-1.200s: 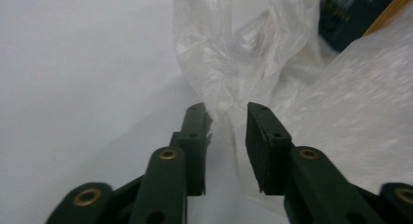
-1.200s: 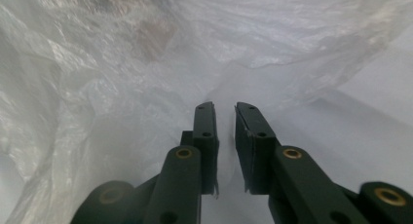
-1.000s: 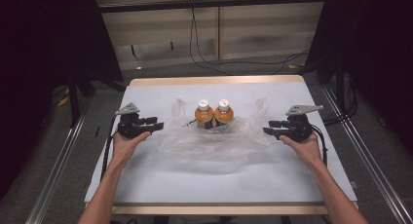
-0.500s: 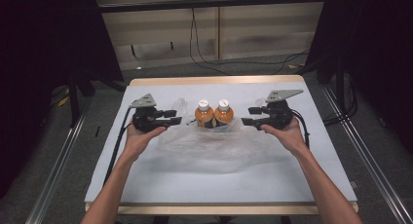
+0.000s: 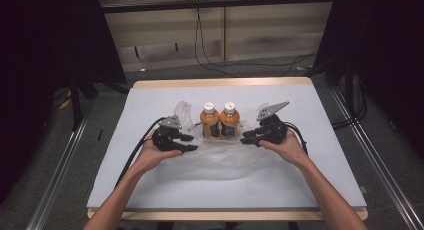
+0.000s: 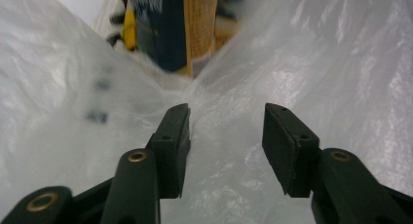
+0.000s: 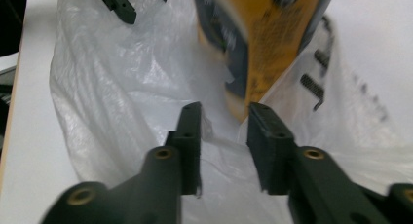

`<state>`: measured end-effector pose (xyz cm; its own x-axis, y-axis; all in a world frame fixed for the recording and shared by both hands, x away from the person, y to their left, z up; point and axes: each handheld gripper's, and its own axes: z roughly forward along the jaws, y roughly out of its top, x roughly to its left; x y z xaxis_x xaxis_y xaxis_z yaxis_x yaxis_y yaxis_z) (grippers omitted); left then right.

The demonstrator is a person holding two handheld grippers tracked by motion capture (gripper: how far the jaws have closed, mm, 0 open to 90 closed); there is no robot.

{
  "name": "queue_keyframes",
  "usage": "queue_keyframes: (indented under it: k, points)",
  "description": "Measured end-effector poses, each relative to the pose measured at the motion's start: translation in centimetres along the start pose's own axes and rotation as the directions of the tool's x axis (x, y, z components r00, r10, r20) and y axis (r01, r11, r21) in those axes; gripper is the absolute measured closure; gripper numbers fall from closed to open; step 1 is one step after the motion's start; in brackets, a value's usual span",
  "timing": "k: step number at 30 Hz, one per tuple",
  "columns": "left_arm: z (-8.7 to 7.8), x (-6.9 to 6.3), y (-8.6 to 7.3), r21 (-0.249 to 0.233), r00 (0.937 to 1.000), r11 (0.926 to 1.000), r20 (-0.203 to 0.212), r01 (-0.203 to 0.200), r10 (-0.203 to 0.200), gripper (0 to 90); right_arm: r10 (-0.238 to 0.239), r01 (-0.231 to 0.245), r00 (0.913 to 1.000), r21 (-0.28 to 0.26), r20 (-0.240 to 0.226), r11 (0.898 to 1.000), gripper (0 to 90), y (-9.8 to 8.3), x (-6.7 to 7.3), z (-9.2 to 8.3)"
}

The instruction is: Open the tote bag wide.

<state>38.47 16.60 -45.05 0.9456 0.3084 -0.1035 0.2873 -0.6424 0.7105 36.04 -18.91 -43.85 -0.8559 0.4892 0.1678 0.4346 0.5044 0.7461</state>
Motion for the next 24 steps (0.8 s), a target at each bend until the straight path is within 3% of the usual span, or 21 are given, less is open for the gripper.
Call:
queue_keyframes:
  k: [1,3,9,12,14,15,18,24]
  points:
    - [0.3,-0.1,-0.3,-0.005,0.9997,1.0,0.024,-0.003,0.003,58.5,-0.002,0.002,1.0,0.018,0.005,1.0,81.3,-0.2,0.2,0.1]
    - [0.4,-0.3,-0.7,0.024,0.9995,0.9994,0.022,-0.024,0.023,66.9,-0.01,0.01,0.9999,0.04,0.006,0.999,89.1,-0.9,0.5,0.4]
    - [0.8,-1.3,-2.1,0.072,0.9976,0.9961,0.051,-0.05,0.046,89.6,-0.02,0.019,0.9997,0.096,0.011,0.995,90.0,-2.7,1.5,1.0]
    - [1.0,-1.8,-2.4,0.093,0.9978,0.9942,0.043,-0.054,0.05,90.0,-0.037,0.034,0.9991,0.12,0.019,0.992,90.0,-3.2,1.9,1.4]
    - [1.0,-1.7,-2.6,0.079,0.9982,0.9962,0.049,-0.039,0.035,90.0,-0.031,0.029,0.9994,0.126,0.017,0.992,90.0,-3.4,2.0,1.6]
    - [0.8,-1.7,-2.6,0.105,0.9981,0.9936,0.049,-0.041,0.036,90.0,-0.032,0.03,0.9993,0.131,0.017,0.991,90.0,-3.5,2.0,1.7]
    - [0.7,-2.0,-3.3,0.055,0.9963,0.9983,0.085,-0.018,0.013,90.0,-0.014,0.013,0.9998,0.121,0.011,0.993,90.0,-4.5,2.4,1.7]
    - [0.2,-3.0,-4.3,0.027,0.9961,0.9996,0.088,0.003,-0.005,90.0,-0.025,0.023,0.9995,0.101,0.019,0.995,90.0,-5.2,4.1,1.4]
